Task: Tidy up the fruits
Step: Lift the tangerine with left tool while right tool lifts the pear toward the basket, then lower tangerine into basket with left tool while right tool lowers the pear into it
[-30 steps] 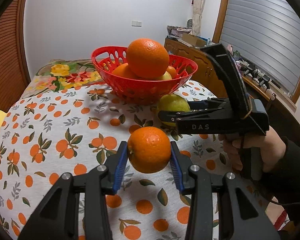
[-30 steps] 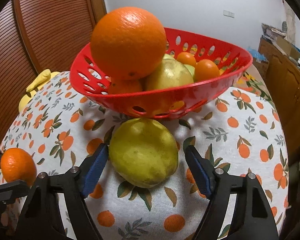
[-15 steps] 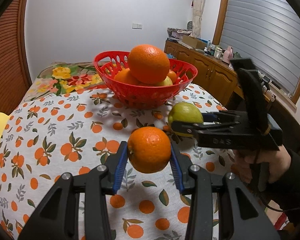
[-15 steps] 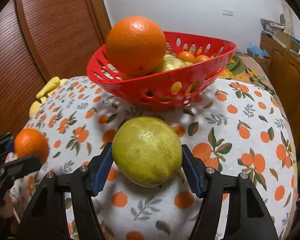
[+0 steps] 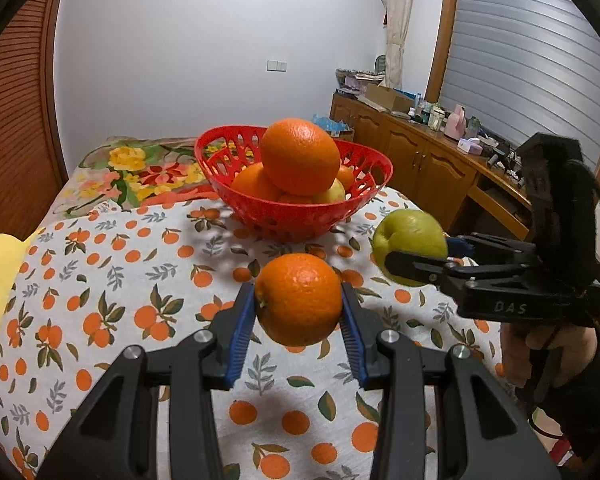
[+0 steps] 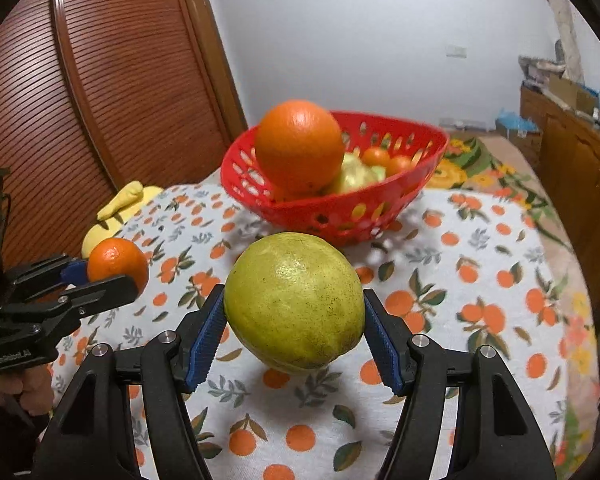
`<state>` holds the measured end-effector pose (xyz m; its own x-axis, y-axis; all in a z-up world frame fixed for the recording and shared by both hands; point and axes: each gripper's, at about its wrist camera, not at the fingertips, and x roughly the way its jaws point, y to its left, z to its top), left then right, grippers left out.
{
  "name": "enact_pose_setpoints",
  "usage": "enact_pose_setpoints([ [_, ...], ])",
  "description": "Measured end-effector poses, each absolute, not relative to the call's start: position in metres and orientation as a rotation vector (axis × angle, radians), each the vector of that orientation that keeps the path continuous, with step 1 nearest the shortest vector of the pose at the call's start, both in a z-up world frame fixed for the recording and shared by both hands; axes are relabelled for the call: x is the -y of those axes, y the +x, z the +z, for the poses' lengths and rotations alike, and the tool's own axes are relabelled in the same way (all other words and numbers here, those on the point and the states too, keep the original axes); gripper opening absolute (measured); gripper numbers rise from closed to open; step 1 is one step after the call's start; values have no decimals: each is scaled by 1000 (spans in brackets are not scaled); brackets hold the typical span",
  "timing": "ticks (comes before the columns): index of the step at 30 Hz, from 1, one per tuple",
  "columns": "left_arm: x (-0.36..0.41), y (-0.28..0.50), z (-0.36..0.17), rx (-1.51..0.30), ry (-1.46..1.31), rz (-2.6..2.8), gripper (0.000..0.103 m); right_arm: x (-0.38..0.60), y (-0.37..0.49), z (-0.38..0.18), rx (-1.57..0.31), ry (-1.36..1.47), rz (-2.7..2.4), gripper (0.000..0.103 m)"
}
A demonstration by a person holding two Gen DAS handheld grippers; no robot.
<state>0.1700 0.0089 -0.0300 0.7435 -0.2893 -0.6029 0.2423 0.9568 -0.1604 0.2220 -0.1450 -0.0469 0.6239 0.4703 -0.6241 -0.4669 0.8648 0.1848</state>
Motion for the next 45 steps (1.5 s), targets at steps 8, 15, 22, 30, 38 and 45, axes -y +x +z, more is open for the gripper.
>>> enact_pose_setpoints([
  [8, -7, 173, -24, -658, -71, -295, 40, 151, 221, -19, -649, 8, 540, 68],
  [15, -10, 185, -21, -652, -73, -297, 40, 157, 235, -3, -614, 3, 532, 68],
  [22, -17, 209, -13, -644, -72, -293, 40, 157, 258, 8, -583, -50, 504, 68],
  [30, -26, 249, -4, -644, -61, -281, 40, 157, 307, 2, -622, -67, 483, 68],
  [38, -35, 297, 2, -653, -63, -272, 40, 156, 352, -10, -669, -77, 474, 68],
  [45, -41, 331, 2, -659, -61, -276, 40, 155, 377, -17, -685, -76, 485, 68],
])
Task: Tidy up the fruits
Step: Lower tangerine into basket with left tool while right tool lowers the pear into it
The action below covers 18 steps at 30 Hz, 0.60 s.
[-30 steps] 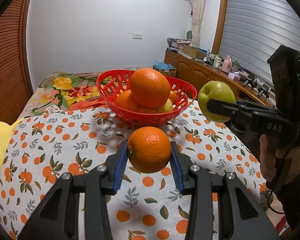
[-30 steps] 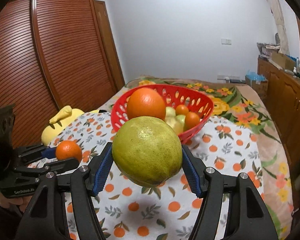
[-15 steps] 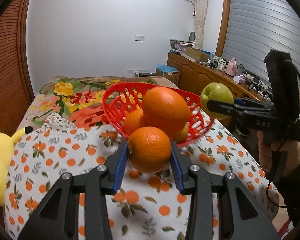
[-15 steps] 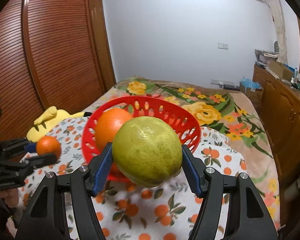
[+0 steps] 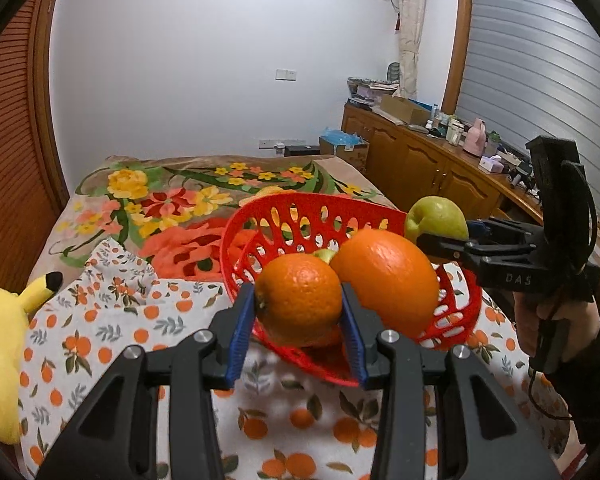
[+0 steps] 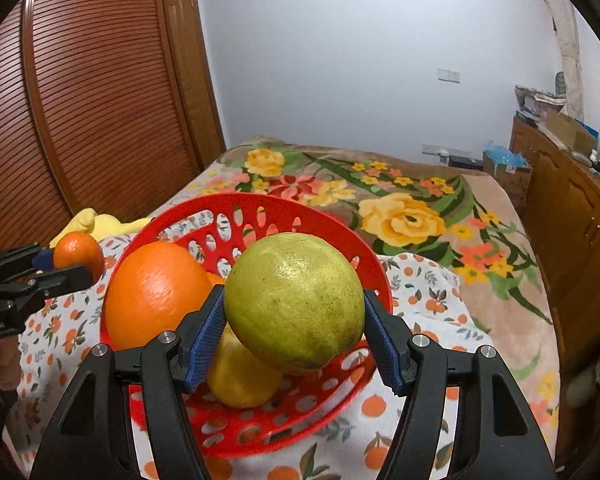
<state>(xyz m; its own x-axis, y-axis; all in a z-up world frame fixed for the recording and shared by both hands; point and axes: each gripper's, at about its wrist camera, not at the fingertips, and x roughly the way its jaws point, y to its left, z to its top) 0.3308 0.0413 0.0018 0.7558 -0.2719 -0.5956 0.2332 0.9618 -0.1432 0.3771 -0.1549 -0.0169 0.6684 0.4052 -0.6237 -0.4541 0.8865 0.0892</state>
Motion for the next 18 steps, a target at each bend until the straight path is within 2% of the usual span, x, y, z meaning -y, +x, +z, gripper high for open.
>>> enact_pose_setpoints([
  [11, -44, 366, 3, -665, -52, -283, 40, 149, 397, -24, -719, -98, 490, 69],
  [18, -41, 384, 3, -672, -40, -275, 40, 162, 394, -7, -650, -58, 506, 69],
])
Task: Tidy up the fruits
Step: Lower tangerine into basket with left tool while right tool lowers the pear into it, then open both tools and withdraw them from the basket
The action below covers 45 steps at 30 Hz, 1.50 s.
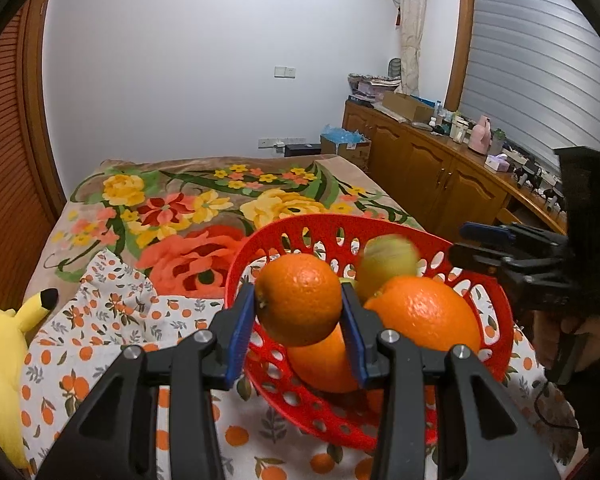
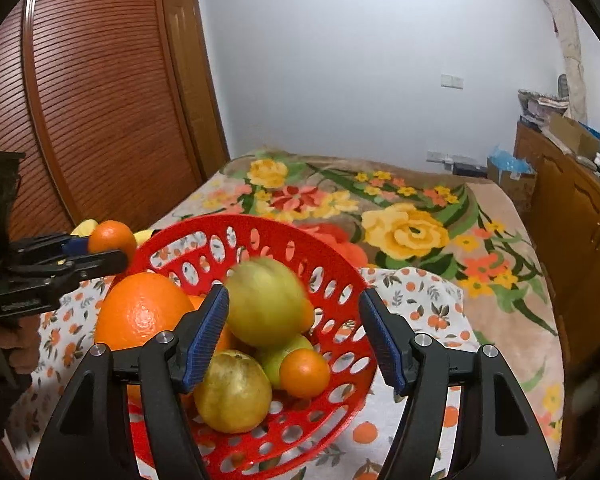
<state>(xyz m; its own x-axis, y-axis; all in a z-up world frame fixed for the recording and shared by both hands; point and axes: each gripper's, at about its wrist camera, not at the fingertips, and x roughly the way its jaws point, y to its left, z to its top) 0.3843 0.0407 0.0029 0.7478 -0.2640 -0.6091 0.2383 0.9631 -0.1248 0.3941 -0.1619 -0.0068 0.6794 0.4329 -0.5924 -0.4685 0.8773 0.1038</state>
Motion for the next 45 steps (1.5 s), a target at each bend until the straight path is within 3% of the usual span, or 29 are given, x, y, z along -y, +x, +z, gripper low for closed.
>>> enact_pose_setpoints([
  [21, -38, 412, -7, -706, -33, -268, 42, 166, 385, -11, -648, -77, 508, 69],
  [24, -41, 408, -7, -696, -38, -260, 50, 164, 383, -10, -647, -77, 509, 69],
  [37, -47, 363, -7, -673, -48, -231, 55, 163, 361, -3, -632, -48, 498, 70],
  [43, -50, 330, 1, -639, -40, -201, 63, 163, 336, 2, -610, -12, 494, 72],
  [45, -52, 321, 4, -623, -37, -191, 70, 162, 329, 4, -602, -10, 492, 74],
])
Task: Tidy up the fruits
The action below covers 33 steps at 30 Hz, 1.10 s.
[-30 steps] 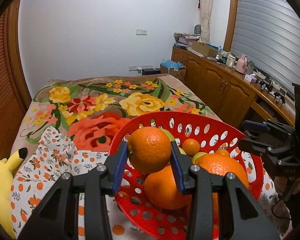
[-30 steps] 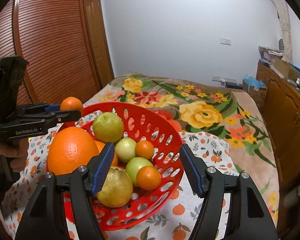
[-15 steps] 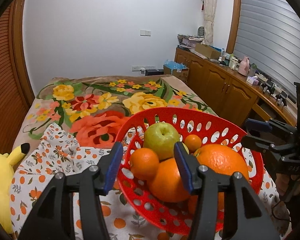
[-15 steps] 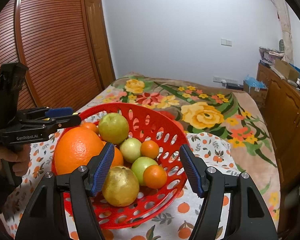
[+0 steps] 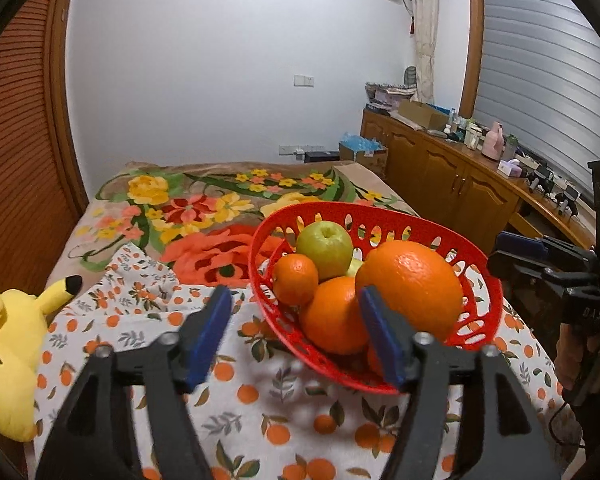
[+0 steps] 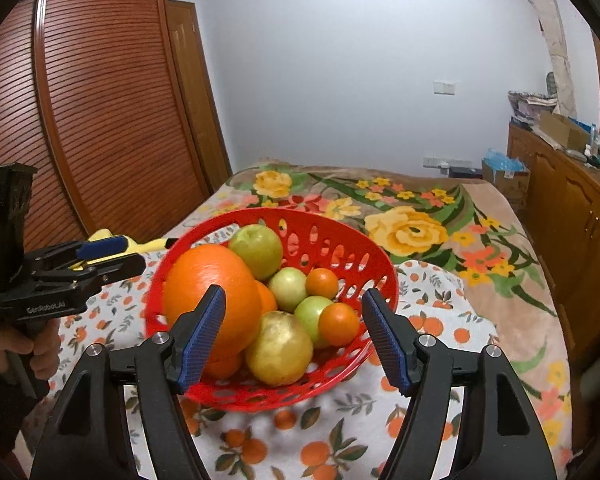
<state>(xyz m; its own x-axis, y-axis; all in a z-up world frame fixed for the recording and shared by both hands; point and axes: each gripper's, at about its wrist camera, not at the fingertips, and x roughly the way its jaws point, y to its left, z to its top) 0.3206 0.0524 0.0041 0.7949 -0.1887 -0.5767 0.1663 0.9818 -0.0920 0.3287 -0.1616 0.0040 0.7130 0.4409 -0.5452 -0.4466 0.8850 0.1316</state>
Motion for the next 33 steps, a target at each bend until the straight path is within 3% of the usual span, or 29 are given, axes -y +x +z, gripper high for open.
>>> enact_pose_setpoints([
  [5, -54, 297, 13, -602, -19, -177, 74, 154, 309, 8, -581, -11, 489, 77],
  [9, -54, 280, 17, -585, -9, -167, 84, 149, 296, 11, -563, -8, 484, 84],
  [19, -51, 244, 33, -561, -1, -137, 85, 144, 271, 19, -531, -1, 458, 93],
  [33, -48, 209, 35, -566, -1, -22, 85, 141, 243, 22, -509, -3, 440, 94],
])
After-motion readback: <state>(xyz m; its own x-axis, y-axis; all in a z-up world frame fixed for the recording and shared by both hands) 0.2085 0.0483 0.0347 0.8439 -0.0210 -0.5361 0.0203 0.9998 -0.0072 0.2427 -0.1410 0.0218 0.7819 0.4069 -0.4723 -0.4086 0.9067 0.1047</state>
